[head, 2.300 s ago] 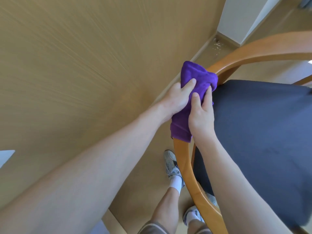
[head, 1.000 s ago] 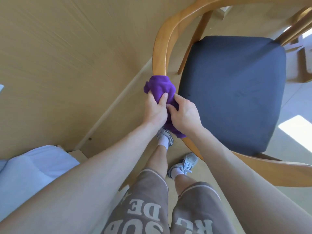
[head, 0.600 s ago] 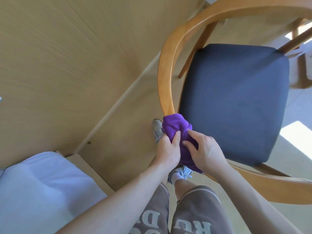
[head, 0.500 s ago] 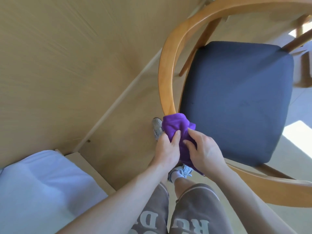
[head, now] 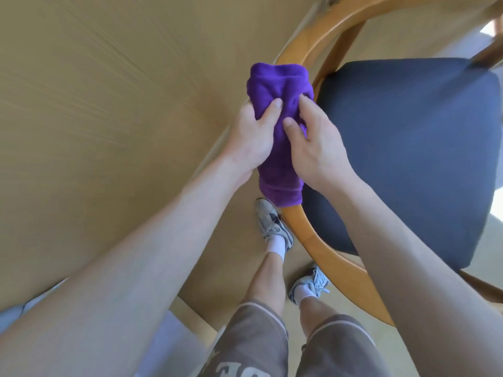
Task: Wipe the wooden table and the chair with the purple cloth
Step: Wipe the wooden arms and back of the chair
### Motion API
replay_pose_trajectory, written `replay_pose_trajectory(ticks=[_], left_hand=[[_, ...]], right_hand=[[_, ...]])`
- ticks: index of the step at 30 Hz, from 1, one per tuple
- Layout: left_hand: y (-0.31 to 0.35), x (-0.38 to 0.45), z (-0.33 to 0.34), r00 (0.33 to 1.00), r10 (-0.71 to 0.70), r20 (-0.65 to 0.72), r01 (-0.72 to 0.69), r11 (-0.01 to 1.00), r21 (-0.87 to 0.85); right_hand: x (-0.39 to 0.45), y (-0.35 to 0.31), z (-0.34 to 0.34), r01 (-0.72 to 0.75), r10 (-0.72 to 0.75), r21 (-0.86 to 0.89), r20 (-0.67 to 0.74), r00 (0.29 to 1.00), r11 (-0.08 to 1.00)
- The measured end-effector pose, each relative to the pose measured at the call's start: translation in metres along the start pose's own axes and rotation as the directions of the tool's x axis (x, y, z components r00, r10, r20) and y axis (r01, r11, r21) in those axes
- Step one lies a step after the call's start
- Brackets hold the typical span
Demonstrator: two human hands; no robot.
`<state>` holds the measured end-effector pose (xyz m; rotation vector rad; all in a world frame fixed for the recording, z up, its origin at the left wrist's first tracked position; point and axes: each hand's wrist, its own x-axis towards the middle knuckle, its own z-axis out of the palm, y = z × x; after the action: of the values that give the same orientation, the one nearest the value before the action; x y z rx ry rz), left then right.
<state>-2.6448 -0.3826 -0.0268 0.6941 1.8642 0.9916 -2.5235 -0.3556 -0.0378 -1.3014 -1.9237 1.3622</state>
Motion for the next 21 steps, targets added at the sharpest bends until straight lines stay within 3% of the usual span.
replay_pose_trajectory(ticks=[6, 13, 21], left_hand=[[0.036, 0.065, 0.002, 0.982, -0.127, 0.137, 0.136, 0.989, -0.053], [0.058, 0.124, 0.012, 0.946, -0.191, 0.262, 0.184, 0.982, 0.049], [0.069, 0.181, 0.042, 0.933, -0.192, 0.305, 0.120, 0.964, 0.239]], right_hand=[[0.066, -0.007, -0.008, -0.267, 0.270, 0.067, -0.041, 0.962, 0.961], [0.127, -0.009, -0.018, -0.565, 0.579, 0.175, -0.041, 0.814, 0.806], [0.168, 0.004, -0.017, -0.624, 0.687, 0.314, -0.153, 0.711, 0.716]])
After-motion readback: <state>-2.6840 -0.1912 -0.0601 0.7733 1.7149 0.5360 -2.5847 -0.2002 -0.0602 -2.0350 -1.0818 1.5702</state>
